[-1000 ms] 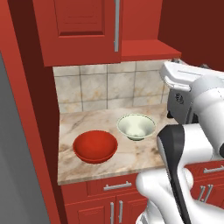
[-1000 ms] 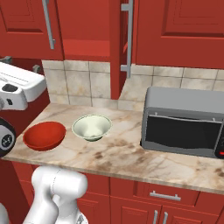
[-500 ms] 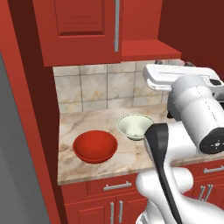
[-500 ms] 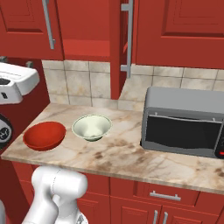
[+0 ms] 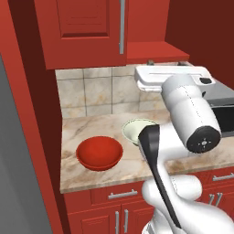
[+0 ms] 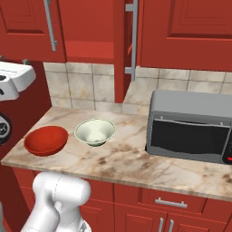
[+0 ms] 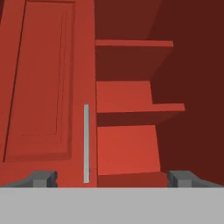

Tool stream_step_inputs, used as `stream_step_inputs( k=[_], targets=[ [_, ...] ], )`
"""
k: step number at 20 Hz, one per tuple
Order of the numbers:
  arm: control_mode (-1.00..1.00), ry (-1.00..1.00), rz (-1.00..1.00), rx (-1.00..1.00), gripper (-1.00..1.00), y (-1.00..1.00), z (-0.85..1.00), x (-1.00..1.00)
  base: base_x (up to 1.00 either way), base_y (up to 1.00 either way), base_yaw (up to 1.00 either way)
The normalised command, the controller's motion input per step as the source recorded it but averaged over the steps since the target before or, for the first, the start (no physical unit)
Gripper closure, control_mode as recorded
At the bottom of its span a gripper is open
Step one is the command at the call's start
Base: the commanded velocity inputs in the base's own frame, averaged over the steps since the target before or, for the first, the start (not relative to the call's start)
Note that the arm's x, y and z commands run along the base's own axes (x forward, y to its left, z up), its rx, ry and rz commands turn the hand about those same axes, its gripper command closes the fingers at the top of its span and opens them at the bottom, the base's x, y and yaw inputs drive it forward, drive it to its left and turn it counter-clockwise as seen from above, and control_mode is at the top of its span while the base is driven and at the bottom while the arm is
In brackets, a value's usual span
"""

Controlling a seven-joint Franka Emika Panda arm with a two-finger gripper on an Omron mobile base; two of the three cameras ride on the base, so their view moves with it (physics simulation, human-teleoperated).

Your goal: Open the cabinet. Pick the bowls from the counter and place them in the cabinet. Then close the cabinet.

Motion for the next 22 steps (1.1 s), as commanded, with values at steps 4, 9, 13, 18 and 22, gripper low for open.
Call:
stream_step_inputs(
  k=[4,9,13,18,22],
  targets=[
    [-1.0,0.0,0.0,-0.01,-1.0,0.0,0.0,0.39,0.0,0.0,0.0],
    [-1.0,0.0,0.0,0.0,-1.0,0.01,0.0,0.42,0.0,0.0,0.0],
    [-1.0,0.0,0.0,-0.01,-1.0,0.2,0.0,0.43,0.0,0.0,0.0],
    [-1.0,0.0,0.0,-0.01,-1.0,0.22,0.0,0.46,0.0,0.0,0.0],
    [-1.0,0.0,0.0,0.0,-1.0,0.08,0.0,0.46,0.0,0.0,0.0]
  ],
)
